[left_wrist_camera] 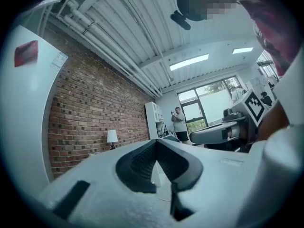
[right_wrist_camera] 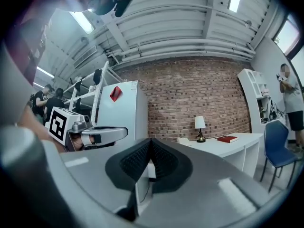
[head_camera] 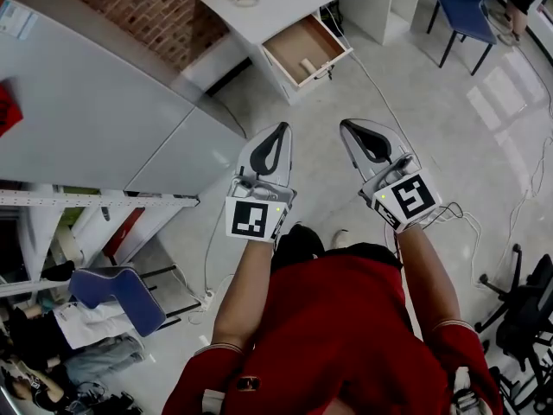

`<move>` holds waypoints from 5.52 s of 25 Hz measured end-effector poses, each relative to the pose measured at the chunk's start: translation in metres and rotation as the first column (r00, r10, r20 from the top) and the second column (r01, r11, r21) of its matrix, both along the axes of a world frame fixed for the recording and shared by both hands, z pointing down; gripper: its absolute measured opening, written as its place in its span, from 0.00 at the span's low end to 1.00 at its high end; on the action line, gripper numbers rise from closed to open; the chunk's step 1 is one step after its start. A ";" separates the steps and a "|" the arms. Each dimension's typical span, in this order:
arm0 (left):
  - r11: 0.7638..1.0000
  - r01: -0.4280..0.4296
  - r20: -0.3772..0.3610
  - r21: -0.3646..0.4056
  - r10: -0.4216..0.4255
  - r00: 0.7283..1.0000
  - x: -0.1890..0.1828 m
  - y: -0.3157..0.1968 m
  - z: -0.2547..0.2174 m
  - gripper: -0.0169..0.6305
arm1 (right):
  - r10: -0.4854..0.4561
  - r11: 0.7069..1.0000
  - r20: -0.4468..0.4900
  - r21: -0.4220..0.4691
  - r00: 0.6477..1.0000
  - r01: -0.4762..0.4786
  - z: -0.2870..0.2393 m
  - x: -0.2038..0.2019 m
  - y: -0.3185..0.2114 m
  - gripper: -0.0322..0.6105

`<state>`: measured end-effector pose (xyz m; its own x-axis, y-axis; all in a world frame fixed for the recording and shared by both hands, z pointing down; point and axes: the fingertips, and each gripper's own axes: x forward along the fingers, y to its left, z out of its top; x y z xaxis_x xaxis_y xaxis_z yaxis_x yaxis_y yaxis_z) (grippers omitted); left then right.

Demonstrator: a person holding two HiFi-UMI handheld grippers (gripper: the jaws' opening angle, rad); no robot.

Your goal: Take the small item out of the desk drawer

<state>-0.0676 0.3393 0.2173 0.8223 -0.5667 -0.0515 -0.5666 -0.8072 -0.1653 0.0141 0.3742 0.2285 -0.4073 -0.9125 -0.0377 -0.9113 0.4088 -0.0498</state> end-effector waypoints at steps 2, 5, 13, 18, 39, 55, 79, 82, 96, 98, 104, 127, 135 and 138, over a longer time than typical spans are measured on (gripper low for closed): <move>1.000 0.014 0.005 -0.005 -0.014 1.000 0.003 -0.007 0.005 0.03 | -0.007 1.000 0.002 -0.017 1.000 0.007 0.007 0.004 -0.007 0.07; 0.999 0.030 0.008 -0.011 -0.030 1.000 0.008 -0.024 0.011 0.03 | -0.007 0.999 -0.005 -0.039 1.000 0.006 0.018 0.009 -0.025 0.07; 0.999 0.040 0.005 -0.023 -0.040 0.999 0.019 -0.101 0.041 0.03 | -0.003 0.995 -0.068 -0.095 0.998 -0.004 0.049 0.018 -0.104 0.07; 1.000 0.016 -0.031 -0.016 -0.016 0.999 0.025 -0.175 0.051 0.03 | 0.013 0.990 -0.097 -0.139 0.995 -0.026 0.070 0.023 -0.176 0.07; 0.989 -0.087 0.042 -0.118 0.092 0.995 0.058 -0.407 0.143 0.03 | -0.072 0.893 -0.244 -0.447 0.967 -0.047 0.195 0.045 -0.437 0.07; 0.963 0.088 0.117 -0.253 -0.059 0.991 0.075 -0.455 0.223 0.03 | -0.379 0.678 -0.267 -0.732 0.886 0.070 0.366 0.077 -0.521 0.25; 0.897 0.272 0.189 -0.349 -0.217 0.958 0.050 -0.492 0.281 0.03 | -0.714 0.423 -0.305 -0.905 0.630 0.042 0.531 0.069 -0.564 0.37; 0.900 0.265 0.187 -0.347 -0.210 0.960 0.054 -0.496 0.281 0.03 | -0.727 0.413 -0.303 -0.910 0.617 0.039 0.543 0.070 -0.564 0.37; 0.887 0.281 0.230 -0.366 -0.206 0.951 0.047 -0.496 0.296 0.03 | -0.746 0.317 -0.256 -0.948 0.614 -0.010 0.582 0.074 -0.562 0.35; 0.887 0.285 0.233 -0.364 -0.209 0.950 0.045 -0.497 0.296 0.03 | -0.752 0.312 -0.257 -0.950 0.607 -0.016 0.584 0.073 -0.560 0.31; 0.892 0.278 0.223 -0.358 -0.207 0.952 0.046 -0.497 0.289 0.03 | -0.756 0.349 -0.271 -0.937 0.595 0.017 0.571 0.067 -0.558 0.29; 0.963 0.104 0.179 -0.247 -0.060 0.982 0.069 -0.486 0.209 0.03 | -0.371 0.775 -0.238 -0.611 0.898 0.158 0.292 0.063 -0.531 0.28; 0.985 0.037 0.167 -0.166 -0.009 0.986 0.082 -0.470 0.144 0.03 | -0.240 0.890 -0.141 -0.426 0.960 0.160 0.162 0.071 -0.508 0.28; 0.988 0.021 0.119 -0.154 -0.003 0.993 0.086 -0.464 0.116 0.03 | -0.206 0.929 -0.101 -0.334 0.973 0.162 0.117 0.073 -0.498 0.28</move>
